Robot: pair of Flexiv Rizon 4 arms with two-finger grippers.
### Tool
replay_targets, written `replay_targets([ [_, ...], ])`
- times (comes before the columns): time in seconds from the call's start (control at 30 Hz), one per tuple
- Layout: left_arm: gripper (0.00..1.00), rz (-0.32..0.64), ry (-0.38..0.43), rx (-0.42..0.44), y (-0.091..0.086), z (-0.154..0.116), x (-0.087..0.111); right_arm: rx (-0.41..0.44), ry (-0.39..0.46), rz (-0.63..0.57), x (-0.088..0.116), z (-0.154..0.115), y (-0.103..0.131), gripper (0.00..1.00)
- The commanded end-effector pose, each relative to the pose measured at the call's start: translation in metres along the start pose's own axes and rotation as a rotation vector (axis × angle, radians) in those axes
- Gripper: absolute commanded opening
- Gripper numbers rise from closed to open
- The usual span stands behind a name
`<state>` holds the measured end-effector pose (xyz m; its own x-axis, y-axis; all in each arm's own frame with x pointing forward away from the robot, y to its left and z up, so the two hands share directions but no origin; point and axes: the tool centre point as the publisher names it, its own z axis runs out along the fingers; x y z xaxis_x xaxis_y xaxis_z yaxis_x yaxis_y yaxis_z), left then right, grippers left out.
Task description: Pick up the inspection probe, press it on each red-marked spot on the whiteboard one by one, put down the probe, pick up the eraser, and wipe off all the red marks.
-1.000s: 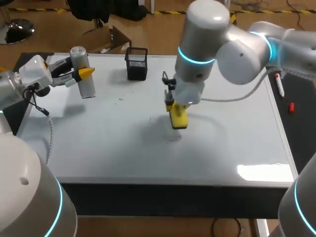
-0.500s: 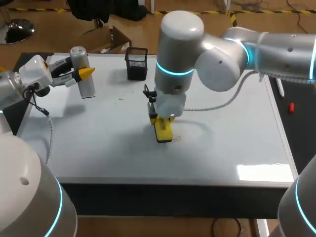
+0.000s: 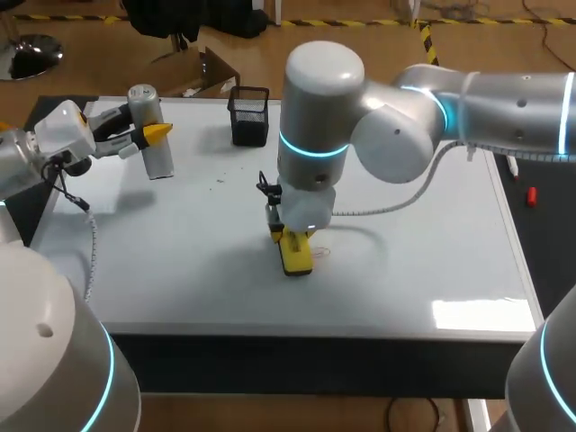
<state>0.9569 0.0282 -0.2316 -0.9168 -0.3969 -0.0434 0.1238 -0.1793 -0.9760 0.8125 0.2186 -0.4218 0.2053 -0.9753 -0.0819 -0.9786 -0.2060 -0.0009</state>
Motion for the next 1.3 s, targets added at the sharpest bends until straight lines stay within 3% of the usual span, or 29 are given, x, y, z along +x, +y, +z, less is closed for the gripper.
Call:
replay_targets([
  [0.03,0.0,0.003,-0.004,0.001,-0.001,0.0,0.001,-0.006,-0.014,-0.019,0.002,0.004,-0.002,0.0],
  [0.6,0.0,0.003,-0.004,0.001,-0.001,0.0,0.001,-0.027,0.021,-0.018,0.036,0.022,-0.004,0.0],
  [0.77,0.0,0.003,-0.004,0.001,-0.001,0.0,0.001,-0.012,0.057,0.0,0.052,0.023,-0.002,0.0],
  [0.97,0.0,0.003,-0.004,0.001,-0.001,0.0,0.001,0.041,0.172,-0.006,0.07,0.019,-0.001,0.0],
  [1.3,0.0,0.003,-0.004,0.001,-0.001,0.0,0.001,0.057,0.198,0.035,0.093,0.02,-0.005,0.0],
])
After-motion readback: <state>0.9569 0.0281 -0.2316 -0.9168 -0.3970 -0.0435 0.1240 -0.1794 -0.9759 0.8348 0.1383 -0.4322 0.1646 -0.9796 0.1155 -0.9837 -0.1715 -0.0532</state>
